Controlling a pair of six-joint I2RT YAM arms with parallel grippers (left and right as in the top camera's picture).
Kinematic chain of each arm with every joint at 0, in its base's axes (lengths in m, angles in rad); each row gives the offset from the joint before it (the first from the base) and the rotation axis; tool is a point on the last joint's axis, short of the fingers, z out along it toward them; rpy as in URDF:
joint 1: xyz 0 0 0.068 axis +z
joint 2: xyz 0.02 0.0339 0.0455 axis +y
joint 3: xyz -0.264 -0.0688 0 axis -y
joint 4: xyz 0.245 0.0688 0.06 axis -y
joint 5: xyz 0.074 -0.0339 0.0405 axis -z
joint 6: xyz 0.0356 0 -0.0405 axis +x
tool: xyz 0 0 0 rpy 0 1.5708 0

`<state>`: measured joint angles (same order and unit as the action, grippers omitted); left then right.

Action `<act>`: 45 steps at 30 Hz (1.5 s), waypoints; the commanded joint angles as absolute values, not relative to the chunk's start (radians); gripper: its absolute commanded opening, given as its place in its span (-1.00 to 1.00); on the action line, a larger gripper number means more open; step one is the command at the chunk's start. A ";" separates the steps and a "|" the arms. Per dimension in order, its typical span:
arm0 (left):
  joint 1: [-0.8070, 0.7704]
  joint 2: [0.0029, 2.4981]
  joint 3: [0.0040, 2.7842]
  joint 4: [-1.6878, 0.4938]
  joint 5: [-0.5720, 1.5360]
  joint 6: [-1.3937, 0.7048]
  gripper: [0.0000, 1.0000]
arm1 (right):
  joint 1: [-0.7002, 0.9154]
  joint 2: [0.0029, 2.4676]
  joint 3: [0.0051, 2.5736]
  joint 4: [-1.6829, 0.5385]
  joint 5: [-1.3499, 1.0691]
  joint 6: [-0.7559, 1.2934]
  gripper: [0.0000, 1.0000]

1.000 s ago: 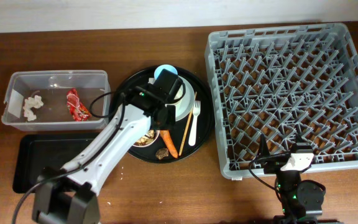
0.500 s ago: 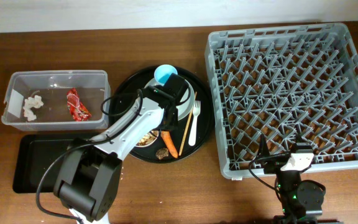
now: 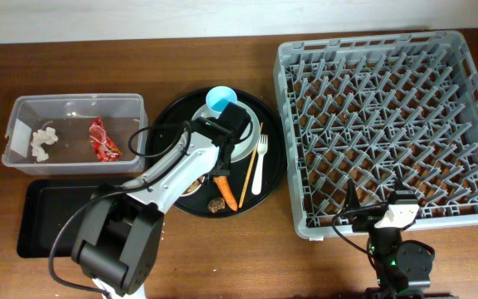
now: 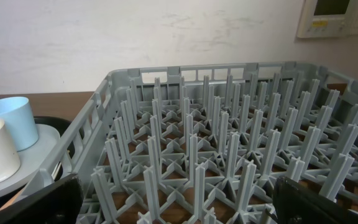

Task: Sort waste into correct bins and load items into the dishwasher rack
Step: 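Reach the left gripper to the pink rice bowl and grip its rim, then lift the bowl left over the black tray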

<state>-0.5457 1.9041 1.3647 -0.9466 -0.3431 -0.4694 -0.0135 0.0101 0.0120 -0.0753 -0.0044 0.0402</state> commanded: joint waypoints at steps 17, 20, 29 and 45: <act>-0.420 1.919 1.355 -0.928 -0.165 -0.553 -0.19 | -0.021 0.003 0.006 -0.080 0.004 0.034 0.98; -0.397 1.919 1.355 -0.927 -0.145 -0.545 -0.19 | -0.021 0.003 0.006 -0.080 0.004 0.034 0.97; -0.406 1.919 1.279 -0.806 -0.145 -0.545 -0.51 | -0.021 0.003 0.006 -0.080 0.004 0.034 0.97; -0.406 1.904 1.264 -0.772 -0.146 -0.545 -0.99 | -0.021 0.003 0.006 -0.080 0.004 0.034 0.97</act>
